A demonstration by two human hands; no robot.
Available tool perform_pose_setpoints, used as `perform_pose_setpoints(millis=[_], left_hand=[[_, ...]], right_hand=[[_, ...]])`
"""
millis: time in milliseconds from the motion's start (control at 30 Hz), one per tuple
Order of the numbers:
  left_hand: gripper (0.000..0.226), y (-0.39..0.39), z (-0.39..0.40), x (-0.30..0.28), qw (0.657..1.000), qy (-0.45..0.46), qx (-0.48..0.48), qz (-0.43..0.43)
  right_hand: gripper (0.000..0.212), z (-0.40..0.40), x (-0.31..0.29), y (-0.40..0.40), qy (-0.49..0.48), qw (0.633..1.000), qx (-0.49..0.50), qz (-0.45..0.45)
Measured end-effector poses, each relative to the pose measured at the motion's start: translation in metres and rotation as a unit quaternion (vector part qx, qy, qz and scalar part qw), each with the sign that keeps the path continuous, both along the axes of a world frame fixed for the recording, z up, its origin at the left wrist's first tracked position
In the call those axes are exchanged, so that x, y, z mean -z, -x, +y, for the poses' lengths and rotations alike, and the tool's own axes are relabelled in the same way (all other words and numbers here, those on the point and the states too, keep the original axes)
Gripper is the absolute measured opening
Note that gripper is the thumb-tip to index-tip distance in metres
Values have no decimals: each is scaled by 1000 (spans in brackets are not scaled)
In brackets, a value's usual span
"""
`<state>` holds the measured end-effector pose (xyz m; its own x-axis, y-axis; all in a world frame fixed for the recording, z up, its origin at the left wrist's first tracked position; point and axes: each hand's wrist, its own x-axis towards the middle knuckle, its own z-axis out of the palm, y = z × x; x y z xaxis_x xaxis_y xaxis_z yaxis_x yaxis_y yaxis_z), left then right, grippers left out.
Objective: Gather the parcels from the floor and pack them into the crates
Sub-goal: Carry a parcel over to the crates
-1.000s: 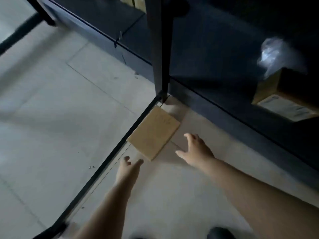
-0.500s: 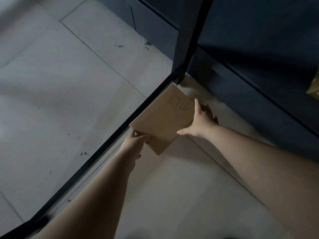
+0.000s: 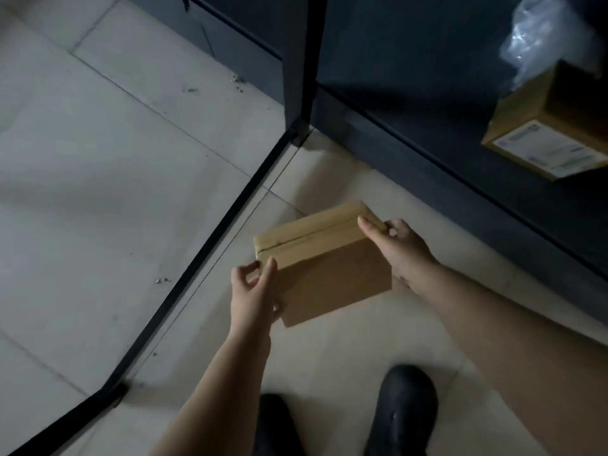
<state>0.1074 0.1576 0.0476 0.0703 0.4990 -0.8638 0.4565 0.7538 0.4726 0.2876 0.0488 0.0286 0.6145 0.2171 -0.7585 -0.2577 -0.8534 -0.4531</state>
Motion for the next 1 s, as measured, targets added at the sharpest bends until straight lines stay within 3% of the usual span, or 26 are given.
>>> perform_pose_setpoints(millis=[100, 233, 300, 500, 700, 867, 1000], left_hand=[[31, -8, -5, -76, 998, -54, 41, 10], [58, -15, -20, -194, 988, -41, 137, -60], [48, -16, -32, -253, 975, -34, 195, -96], [53, 5, -63, -432, 975, -69, 160, -137], [48, 40, -87, -565, 930, -234, 219, -178], [67, 56, -105, -638, 906, -345, 138, -201], [69, 68, -122, -681, 877, -443, 48, -179]], right_hand=[[57, -19, -78, -3, -26, 998, 47, 30], [30, -46, -192, -15, -26, 997, 79, 4], [31, -59, -257, -19, -25, 997, 78, -6], [43, -113, -445, 4, -125, 990, 49, -52], [42, -147, -575, 50, -300, 946, 92, -82], [40, -124, -648, 45, -391, 910, 39, -132], [39, -99, -693, 39, -465, 879, -33, -103]])
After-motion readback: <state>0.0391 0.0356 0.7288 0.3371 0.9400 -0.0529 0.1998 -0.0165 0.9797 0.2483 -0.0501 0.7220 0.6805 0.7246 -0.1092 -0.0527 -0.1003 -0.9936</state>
